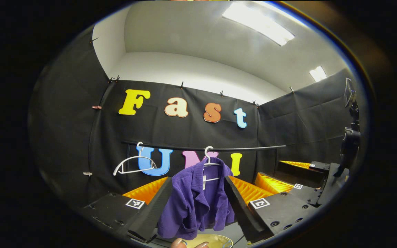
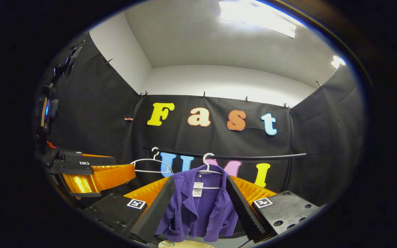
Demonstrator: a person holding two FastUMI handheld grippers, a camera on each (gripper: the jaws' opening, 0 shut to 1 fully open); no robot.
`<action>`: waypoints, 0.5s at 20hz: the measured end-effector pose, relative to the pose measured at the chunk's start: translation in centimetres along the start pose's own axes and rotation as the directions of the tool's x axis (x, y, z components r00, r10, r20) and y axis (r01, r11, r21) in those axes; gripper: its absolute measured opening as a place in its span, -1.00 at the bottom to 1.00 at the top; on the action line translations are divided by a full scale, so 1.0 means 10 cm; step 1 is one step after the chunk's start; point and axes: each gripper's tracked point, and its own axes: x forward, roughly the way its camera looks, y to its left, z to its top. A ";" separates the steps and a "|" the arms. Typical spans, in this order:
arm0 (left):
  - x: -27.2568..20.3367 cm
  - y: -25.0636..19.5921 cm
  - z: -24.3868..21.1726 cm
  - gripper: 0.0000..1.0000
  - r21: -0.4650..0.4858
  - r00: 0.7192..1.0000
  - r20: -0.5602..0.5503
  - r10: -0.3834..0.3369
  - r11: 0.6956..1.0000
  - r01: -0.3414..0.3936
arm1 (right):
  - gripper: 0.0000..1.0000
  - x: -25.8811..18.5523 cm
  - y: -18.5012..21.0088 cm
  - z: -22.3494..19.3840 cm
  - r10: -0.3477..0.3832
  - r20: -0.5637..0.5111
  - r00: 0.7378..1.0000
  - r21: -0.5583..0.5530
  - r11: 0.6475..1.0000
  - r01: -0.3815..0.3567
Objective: Grasp the clothes on the hanger with both hands and then place them into the laundry hamper below.
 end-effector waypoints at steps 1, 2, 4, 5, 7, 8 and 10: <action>-0.03 0.02 0.01 0.89 -0.007 1.000 0.002 0.000 1.000 0.000 | 0.94 0.00 0.04 0.01 0.008 0.001 1.000 0.004 1.000 -0.008; -0.05 0.03 0.03 0.89 -0.015 1.000 0.002 0.000 1.000 0.000 | 0.94 0.00 0.08 0.01 0.016 0.001 1.000 0.008 1.000 -0.016; -0.08 0.10 0.01 0.89 -0.025 1.000 -0.006 0.010 1.000 -0.010 | 0.94 0.01 0.13 0.01 0.026 0.000 1.000 -0.002 1.000 -0.026; -0.10 0.15 0.01 0.89 -0.024 1.000 -0.007 0.016 1.000 -0.016 | 0.94 0.01 0.16 0.00 0.028 -0.003 1.000 -0.012 1.000 -0.028; -0.13 0.21 0.01 0.89 -0.025 1.000 -0.012 0.017 1.000 -0.017 | 0.94 0.00 0.23 -0.01 0.029 -0.008 1.000 -0.018 0.999 -0.029; -0.14 0.22 0.01 0.89 -0.027 1.000 -0.016 0.007 1.000 -0.007 | 0.94 0.00 0.27 -0.03 0.028 -0.012 1.000 -0.014 0.999 -0.029; -0.19 0.21 -0.04 0.89 -0.028 0.999 -0.032 -0.042 0.999 0.041 | 0.94 -0.02 0.35 -0.05 0.023 -0.017 1.000 -0.005 1.000 -0.024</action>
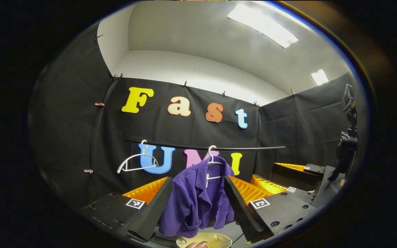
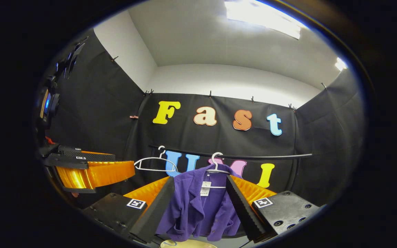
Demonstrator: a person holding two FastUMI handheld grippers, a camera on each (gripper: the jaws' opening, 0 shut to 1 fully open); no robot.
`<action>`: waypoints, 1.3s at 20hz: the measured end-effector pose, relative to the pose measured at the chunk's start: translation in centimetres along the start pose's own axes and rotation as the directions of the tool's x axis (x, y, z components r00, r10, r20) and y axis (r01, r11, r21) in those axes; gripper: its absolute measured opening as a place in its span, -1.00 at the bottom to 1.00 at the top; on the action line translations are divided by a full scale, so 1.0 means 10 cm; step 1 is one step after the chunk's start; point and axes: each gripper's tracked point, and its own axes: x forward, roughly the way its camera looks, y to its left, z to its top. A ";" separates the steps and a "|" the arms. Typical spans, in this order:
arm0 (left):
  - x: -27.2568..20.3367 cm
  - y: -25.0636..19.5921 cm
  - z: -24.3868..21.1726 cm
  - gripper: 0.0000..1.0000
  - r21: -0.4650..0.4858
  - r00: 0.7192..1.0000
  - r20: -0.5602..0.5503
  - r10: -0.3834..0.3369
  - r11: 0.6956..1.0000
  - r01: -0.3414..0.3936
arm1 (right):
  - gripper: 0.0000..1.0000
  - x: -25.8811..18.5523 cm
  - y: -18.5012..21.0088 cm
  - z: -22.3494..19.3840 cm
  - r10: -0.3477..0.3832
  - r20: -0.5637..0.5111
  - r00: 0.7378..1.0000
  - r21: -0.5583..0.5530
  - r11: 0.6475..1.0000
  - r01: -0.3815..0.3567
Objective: Grasp the clothes on the hanger with both hands and then place them into the laundry hamper below.
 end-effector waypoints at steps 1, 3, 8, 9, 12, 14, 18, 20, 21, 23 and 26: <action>-0.03 0.02 -0.01 0.89 0.003 1.000 -0.003 -0.017 1.000 0.017 | 0.94 -0.01 0.01 -0.01 -0.012 -0.005 1.000 -0.001 1.000 0.012; -0.09 0.05 -0.03 0.89 0.002 0.999 -0.003 -0.052 0.999 0.052 | 0.94 0.00 0.01 -0.08 -0.045 -0.022 0.999 -0.033 0.998 0.045; 0.02 0.06 -0.16 0.89 -0.071 0.990 -0.041 -0.132 0.989 0.129 | 0.94 0.06 -0.04 -0.30 -0.117 -0.065 0.991 -0.079 0.991 0.112; 0.10 0.05 -0.18 0.89 -0.089 0.989 -0.045 -0.144 0.986 0.140 | 0.94 0.10 -0.08 -0.40 -0.119 -0.083 0.989 -0.072 0.991 0.113; 0.35 0.00 -0.29 0.87 -0.107 0.986 -0.054 -0.158 0.983 0.152 | 0.94 0.27 -0.35 -0.68 -0.150 -0.124 0.981 -0.071 0.987 0.142; 0.58 -0.04 -0.41 0.87 -0.080 0.986 -0.060 -0.152 0.986 0.147 | 0.94 0.46 -0.57 -0.85 -0.173 -0.133 0.976 -0.088 0.983 0.162; 1.25 -0.20 -0.79 0.84 0.004 0.990 -0.087 -0.109 0.994 0.110 | 0.94 1.03 -0.99 -1.23 -0.157 -0.142 0.977 -0.085 0.986 0.146; 1.60 -0.32 -1.06 0.84 -0.016 0.989 -0.125 -0.084 0.996 0.082 | 0.95 1.33 -1.19 -1.46 -0.119 -0.166 0.979 -0.078 0.991 0.108; 1.78 -0.37 -1.18 0.84 -0.037 0.989 -0.134 -0.070 0.997 0.066 | 0.95 1.48 -1.28 -1.53 -0.101 -0.168 0.981 -0.074 0.993 0.089; 2.10 -0.38 -1.43 0.83 -0.068 0.985 -0.170 -0.012 0.998 0.000 | 0.94 1.72 -1.43 -1.74 -0.063 -0.189 0.980 -0.047 0.997 0.055; 2.48 -0.33 -1.78 0.84 -0.098 0.973 -0.220 0.069 0.991 -0.093 | 0.94 2.02 -1.62 -2.03 -0.022 -0.217 0.976 -0.002 1.000 0.022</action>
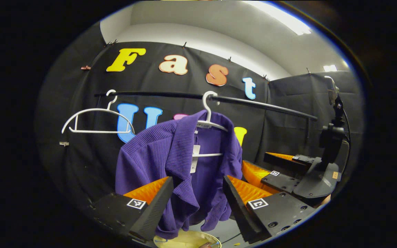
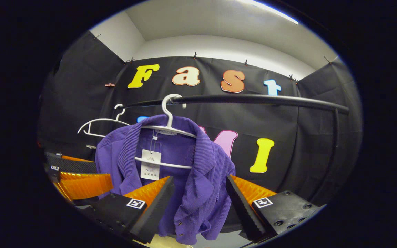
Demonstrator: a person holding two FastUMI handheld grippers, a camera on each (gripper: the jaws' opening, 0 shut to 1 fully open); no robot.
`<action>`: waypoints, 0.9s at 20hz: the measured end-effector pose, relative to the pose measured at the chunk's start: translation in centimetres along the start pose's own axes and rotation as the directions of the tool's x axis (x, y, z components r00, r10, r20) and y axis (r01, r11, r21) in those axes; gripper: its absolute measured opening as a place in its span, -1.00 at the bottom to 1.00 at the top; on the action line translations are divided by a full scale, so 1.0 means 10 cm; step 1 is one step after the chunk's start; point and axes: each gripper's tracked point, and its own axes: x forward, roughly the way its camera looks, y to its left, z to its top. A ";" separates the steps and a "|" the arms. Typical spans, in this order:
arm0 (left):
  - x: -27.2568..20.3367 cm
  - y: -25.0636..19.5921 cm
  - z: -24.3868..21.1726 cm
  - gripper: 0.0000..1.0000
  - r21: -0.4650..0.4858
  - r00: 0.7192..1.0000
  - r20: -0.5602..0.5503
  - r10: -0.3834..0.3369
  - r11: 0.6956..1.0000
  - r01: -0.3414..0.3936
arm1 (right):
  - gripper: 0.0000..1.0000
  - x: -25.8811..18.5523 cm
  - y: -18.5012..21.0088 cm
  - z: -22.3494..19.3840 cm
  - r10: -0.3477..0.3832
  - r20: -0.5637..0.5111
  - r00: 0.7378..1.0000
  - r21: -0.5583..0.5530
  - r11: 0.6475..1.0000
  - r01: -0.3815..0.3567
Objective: Grasp the clothes on the hanger with both hands and then place them into the laundry hamper below.
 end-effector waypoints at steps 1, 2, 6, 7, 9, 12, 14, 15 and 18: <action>0.10 0.03 -0.07 0.84 -0.011 1.000 -0.012 0.028 1.000 -0.028 | 0.94 0.10 -0.03 -0.07 0.014 -0.008 1.000 0.012 1.000 -0.014; 0.20 0.05 -0.14 0.80 -0.017 0.998 -0.030 0.050 0.999 -0.051 | 0.94 0.19 -0.05 -0.13 0.030 -0.016 0.999 0.021 0.999 -0.029; 0.48 0.11 -0.35 0.80 -0.030 0.991 -0.077 0.111 0.993 -0.113 | 0.94 0.48 -0.04 -0.36 0.088 -0.050 0.995 0.038 0.996 -0.087; 0.54 0.12 -0.38 0.80 -0.032 0.989 -0.080 0.123 0.992 -0.126 | 0.94 0.54 -0.02 -0.40 0.105 -0.052 0.993 0.053 0.993 -0.102; 0.66 0.12 -0.41 0.80 -0.031 0.986 -0.085 0.143 0.989 -0.146 | 0.94 0.64 0.04 -0.44 0.136 -0.053 0.989 0.089 0.987 -0.131; 0.82 0.21 -0.47 0.80 -0.016 0.975 -0.108 0.196 0.980 -0.199 | 0.94 0.78 0.09 -0.50 0.175 -0.062 0.983 0.105 0.980 -0.168; 0.83 0.32 -0.42 0.80 -0.018 0.966 -0.082 0.245 0.969 -0.247 | 0.94 0.87 0.14 -0.53 0.193 -0.064 0.979 0.114 0.976 -0.185; 0.79 0.41 -0.38 0.79 -0.025 0.959 -0.058 0.278 0.960 -0.280 | 0.94 0.89 0.15 -0.52 0.201 -0.059 0.978 0.125 0.973 -0.193; 0.78 0.53 -0.28 0.76 -0.062 0.945 -0.004 0.328 0.943 -0.328 | 0.94 0.96 0.16 -0.56 0.214 -0.064 0.975 0.144 0.968 -0.203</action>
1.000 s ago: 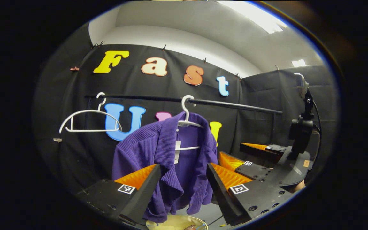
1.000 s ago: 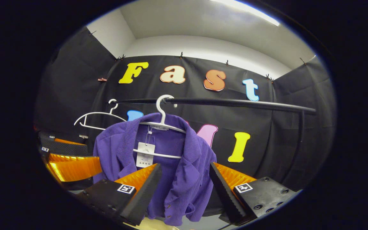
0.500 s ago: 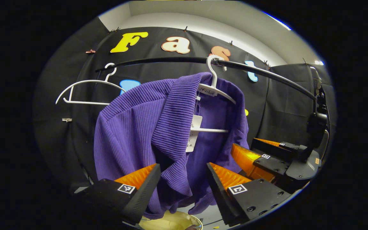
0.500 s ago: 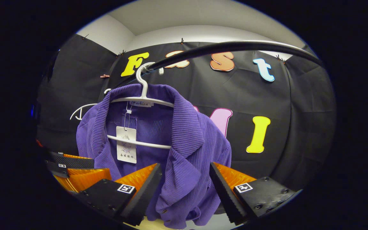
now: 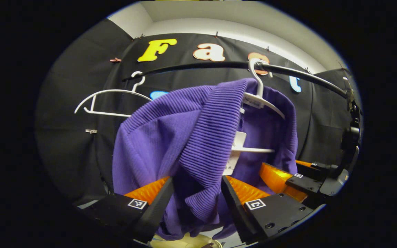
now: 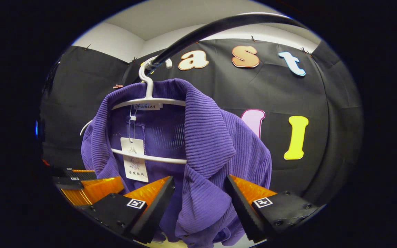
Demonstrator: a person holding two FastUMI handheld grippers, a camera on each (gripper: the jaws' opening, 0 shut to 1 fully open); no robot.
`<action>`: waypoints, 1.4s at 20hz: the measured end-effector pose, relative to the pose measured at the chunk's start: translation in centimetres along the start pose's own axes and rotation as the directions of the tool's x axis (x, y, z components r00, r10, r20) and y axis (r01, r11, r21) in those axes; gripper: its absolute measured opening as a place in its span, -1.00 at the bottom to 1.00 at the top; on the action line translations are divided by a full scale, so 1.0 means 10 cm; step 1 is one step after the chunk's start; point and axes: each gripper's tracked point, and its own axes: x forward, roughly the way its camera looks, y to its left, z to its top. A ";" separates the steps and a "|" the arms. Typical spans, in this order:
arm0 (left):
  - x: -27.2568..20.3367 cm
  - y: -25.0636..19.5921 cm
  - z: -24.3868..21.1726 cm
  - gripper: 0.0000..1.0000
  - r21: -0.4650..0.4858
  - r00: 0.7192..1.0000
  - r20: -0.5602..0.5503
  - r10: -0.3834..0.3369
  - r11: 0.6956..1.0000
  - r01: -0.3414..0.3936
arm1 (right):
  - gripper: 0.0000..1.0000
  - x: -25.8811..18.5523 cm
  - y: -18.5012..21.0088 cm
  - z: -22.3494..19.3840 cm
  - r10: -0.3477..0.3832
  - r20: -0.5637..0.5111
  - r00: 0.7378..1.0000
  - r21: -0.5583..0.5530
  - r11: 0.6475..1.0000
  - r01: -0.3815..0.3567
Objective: Grasp the clothes on the hanger with both hands and then place them into the laundry hamper below.
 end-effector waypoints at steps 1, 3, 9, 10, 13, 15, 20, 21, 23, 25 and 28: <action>0.03 -0.04 -0.05 0.76 -0.010 1.000 -0.011 -0.004 1.000 0.004 | 0.94 0.01 0.02 0.01 0.006 0.001 1.000 0.002 1.000 -0.006; 0.09 -0.12 -0.08 0.76 0.007 1.000 -0.019 -0.010 1.000 0.010 | 0.94 0.04 0.03 -0.01 0.020 0.001 1.000 -0.010 1.000 -0.020; 0.33 0.03 -0.05 0.02 0.014 0.998 -0.003 0.067 0.998 -0.067 | 0.12 0.17 -0.20 -0.15 -0.045 -0.046 0.998 -0.006 0.999 0.045; 0.32 0.10 -0.01 -0.36 0.006 0.996 0.000 0.094 0.996 -0.094 | -0.14 0.15 -0.29 -0.16 -0.070 -0.053 0.996 -0.001 0.998 0.070; 0.40 0.05 -0.02 -0.83 -0.003 0.999 -0.016 0.052 0.999 -0.052 | -0.65 0.23 -0.24 -0.17 -0.011 -0.050 0.999 0.025 1.000 0.012; 0.39 0.13 0.02 -0.86 0.013 0.998 -0.021 0.058 0.998 -0.058 | -0.66 0.28 -0.26 -0.18 -0.001 -0.031 1.000 -0.013 1.000 0.001; 0.27 0.34 0.13 -0.89 0.059 0.995 -0.008 0.103 0.993 -0.102 | -0.85 0.36 -0.33 -0.17 0.016 -0.003 1.000 0.030 0.999 -0.016; 0.23 0.39 0.18 -0.89 0.062 0.993 0.001 0.117 0.991 -0.117 | -0.85 0.38 -0.36 -0.17 0.031 -0.002 1.000 0.060 0.998 -0.031; 0.15 0.51 0.29 -0.89 0.061 0.989 0.026 0.146 0.987 -0.148 | -0.85 0.38 -0.39 -0.13 0.060 0.007 0.998 0.131 0.990 -0.060; 0.04 0.59 0.47 -0.89 0.059 0.984 0.061 0.170 0.983 -0.174 | -0.85 0.37 -0.51 -0.03 0.044 0.034 0.998 0.138 0.989 -0.049; -0.12 0.72 0.72 -0.89 0.075 0.968 0.126 0.218 0.971 -0.228 | -0.85 0.28 -0.67 0.16 0.004 0.084 0.996 0.122 0.992 -0.014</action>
